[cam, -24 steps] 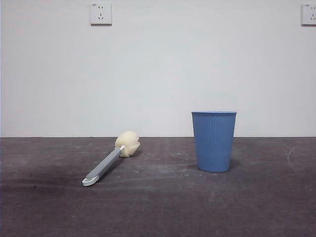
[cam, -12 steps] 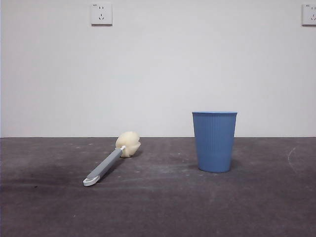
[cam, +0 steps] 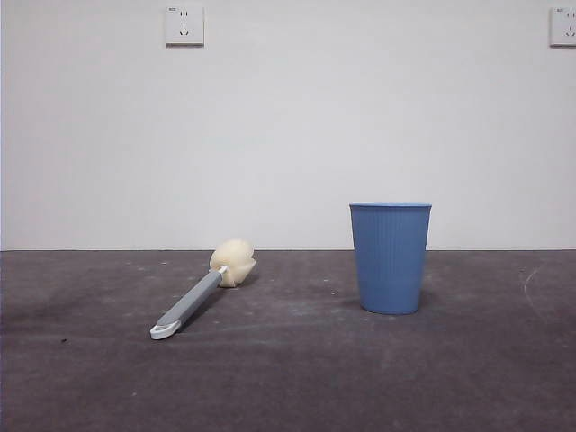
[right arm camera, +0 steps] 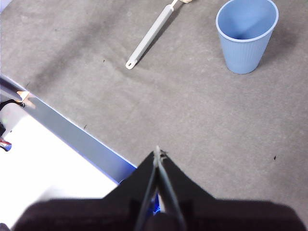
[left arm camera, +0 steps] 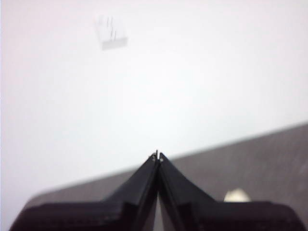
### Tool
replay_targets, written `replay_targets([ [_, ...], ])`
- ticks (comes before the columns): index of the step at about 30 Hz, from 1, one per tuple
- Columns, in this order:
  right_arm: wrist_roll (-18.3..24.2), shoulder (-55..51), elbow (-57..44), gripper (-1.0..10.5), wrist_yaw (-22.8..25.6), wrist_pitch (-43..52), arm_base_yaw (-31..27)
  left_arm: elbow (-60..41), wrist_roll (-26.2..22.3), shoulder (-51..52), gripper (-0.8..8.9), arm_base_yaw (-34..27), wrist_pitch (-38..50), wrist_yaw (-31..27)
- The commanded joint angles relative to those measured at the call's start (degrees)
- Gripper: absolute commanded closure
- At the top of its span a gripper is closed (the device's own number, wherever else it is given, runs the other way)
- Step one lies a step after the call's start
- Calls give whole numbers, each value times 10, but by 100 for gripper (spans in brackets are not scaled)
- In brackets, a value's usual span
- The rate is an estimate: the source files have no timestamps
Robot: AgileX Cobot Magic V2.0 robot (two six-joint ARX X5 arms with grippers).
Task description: Pick up the cup brush,pick up the cup,insert the brush into the cup,clean the cup,put the cup brush back,put the cup back to the fixed position on the table
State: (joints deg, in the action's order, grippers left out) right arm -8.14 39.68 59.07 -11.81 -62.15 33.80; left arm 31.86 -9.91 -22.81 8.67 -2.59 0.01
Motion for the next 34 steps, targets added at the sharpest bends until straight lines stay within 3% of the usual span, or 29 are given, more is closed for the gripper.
replay_targets([
  [1,-3,0,1,946,2,2,2,-74,-10,33,817,-19,29,0],
  [8,-3,0,1,946,2,2,2,-214,26,113,817,-33,82,-7],
  [16,-3,0,1,946,2,2,2,-314,84,188,817,-34,74,-19],
  [24,-3,0,1,946,2,1,2,-317,95,227,817,-38,-87,-16],
  [34,-3,0,1,946,2,1,2,-317,108,226,817,-39,-78,1],
])
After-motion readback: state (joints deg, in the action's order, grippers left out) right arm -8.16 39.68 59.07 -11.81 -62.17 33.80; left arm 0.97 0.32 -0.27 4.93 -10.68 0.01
